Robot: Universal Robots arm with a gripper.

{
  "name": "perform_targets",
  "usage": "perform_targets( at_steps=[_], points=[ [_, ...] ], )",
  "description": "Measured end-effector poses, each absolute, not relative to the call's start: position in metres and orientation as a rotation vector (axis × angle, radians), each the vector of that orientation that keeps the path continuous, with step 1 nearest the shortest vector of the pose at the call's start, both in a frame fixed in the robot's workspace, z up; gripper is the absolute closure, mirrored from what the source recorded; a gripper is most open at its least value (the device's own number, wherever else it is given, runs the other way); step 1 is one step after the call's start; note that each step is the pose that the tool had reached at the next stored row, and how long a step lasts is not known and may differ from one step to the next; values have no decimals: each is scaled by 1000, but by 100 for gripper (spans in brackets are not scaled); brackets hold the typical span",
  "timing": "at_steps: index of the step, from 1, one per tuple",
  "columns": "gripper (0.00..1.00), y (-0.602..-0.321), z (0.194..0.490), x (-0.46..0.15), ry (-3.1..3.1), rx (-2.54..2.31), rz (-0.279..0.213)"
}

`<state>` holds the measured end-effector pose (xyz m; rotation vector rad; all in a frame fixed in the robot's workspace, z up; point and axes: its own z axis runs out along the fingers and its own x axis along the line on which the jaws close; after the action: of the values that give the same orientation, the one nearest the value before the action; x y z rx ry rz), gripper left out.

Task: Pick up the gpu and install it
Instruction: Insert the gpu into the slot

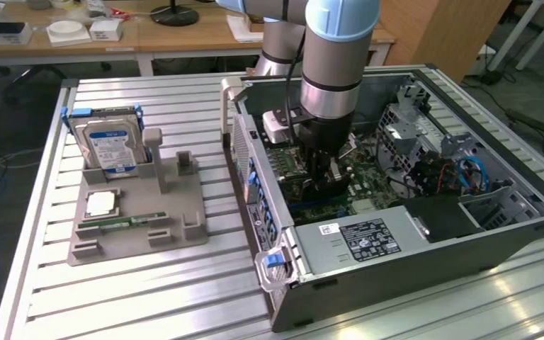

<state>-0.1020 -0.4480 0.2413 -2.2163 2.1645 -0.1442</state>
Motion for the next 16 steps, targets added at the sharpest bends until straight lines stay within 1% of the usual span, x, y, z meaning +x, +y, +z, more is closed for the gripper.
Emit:
perform_targets(
  at_steps=[16],
  points=[
    [74,-448,247,-102,2164,-2216,-144]
  ],
)
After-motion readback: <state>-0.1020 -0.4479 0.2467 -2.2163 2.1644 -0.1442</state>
